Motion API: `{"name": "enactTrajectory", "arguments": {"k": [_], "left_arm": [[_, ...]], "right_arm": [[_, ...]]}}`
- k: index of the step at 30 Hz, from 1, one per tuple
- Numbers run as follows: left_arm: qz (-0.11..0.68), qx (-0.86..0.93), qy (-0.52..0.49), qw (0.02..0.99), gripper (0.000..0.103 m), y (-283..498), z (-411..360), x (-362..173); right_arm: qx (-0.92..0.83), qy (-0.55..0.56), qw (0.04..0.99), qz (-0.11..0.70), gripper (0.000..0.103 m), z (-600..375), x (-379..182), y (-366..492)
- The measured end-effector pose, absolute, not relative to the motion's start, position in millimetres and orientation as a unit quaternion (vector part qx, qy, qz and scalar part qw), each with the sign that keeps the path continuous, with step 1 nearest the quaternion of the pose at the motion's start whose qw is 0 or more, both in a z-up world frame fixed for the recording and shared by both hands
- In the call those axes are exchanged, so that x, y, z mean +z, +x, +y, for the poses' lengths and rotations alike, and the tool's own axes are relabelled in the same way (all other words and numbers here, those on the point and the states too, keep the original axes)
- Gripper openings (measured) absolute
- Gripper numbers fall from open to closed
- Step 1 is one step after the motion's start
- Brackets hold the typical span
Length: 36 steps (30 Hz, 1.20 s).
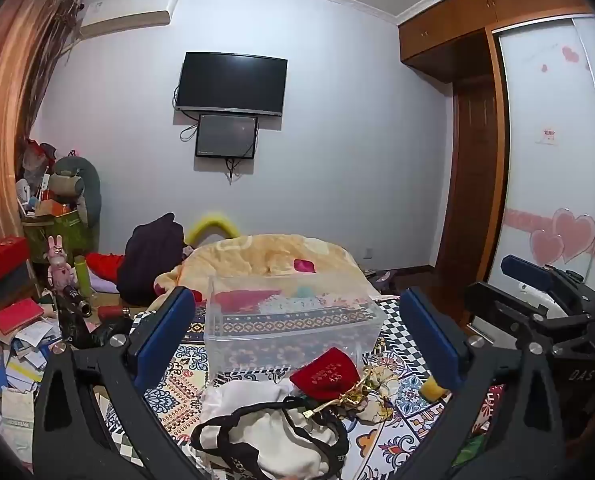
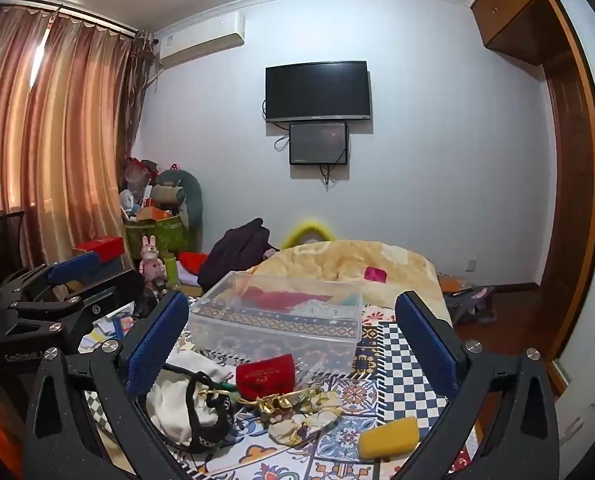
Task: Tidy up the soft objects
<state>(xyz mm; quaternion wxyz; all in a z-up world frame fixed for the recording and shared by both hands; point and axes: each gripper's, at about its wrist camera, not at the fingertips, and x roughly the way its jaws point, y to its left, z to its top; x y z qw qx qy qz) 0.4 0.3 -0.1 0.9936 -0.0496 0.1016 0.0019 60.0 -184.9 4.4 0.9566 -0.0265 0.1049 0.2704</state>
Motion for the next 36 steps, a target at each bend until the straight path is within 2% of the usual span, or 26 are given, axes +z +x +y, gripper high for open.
{"name": "enactTrajectory", "arguments": {"k": [36], "left_arm": [[0.092, 0.003, -0.038, 0.995, 0.103, -3.6, -7.4, 6.4]], "right_arm": [[0.28, -0.018, 0.955, 0.096, 0.103, -187.9, 8.4, 53.4]]}}
